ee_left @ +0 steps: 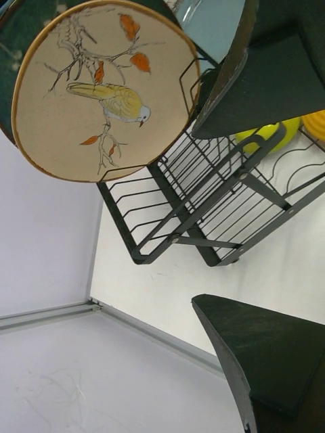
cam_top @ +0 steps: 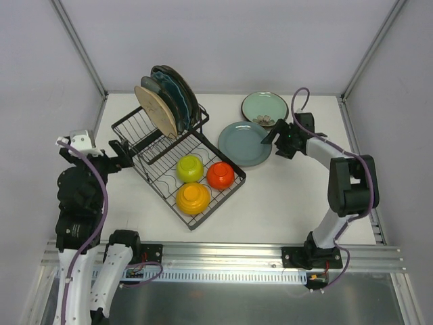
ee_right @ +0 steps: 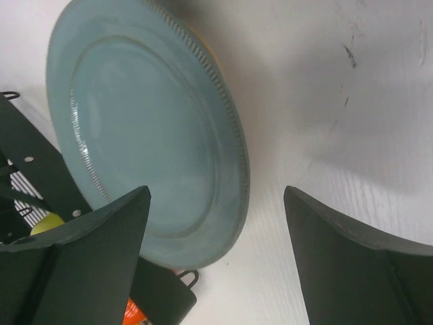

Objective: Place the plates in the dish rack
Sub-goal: Grab a plate with the right arm, then pass the plate from the right arm to the left

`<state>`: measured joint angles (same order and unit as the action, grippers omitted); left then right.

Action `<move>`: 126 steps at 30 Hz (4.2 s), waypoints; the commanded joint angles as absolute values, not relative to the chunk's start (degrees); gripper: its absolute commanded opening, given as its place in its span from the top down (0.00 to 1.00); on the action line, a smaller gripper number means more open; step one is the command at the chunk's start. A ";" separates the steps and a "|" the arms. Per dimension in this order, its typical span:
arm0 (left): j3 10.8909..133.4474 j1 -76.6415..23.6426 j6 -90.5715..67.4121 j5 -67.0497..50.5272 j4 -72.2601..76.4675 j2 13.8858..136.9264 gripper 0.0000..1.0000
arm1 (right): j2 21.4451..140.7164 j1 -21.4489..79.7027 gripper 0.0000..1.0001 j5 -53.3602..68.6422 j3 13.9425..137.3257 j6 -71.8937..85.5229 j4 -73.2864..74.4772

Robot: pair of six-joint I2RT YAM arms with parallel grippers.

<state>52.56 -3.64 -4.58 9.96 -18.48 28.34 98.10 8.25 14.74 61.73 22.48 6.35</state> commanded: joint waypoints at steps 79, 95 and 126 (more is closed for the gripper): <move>50.35 -4.39 -16.70 -33.84 -37.88 17.05 0.04 | 66.80 -3.95 1.00 24.78 36.82 28.48 -1.59; 54.67 -4.39 -18.54 -34.98 -33.75 24.87 0.05 | 61.00 -5.19 0.99 27.07 43.59 29.44 5.71; 57.92 -26.94 -22.50 -15.49 -21.54 37.52 0.08 | 59.06 -6.42 0.99 30.32 53.88 30.59 13.01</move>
